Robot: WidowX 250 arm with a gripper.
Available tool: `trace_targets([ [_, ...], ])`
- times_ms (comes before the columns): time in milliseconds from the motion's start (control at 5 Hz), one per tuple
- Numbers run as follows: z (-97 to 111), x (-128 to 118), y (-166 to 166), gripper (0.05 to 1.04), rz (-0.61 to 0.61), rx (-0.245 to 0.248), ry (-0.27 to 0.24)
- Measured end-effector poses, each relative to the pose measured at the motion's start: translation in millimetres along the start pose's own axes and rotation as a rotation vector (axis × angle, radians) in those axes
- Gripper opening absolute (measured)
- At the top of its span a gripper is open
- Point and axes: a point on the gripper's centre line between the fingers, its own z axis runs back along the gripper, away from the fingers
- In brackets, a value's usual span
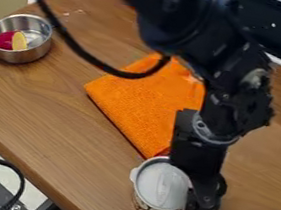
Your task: Remove the material from the corner of the yellow cloth
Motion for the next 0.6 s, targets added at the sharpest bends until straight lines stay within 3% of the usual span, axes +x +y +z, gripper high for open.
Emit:
trace_targets([
  [600,0.0,21.0,6.3,0.999,-0.079,-0.003,-0.060],
])
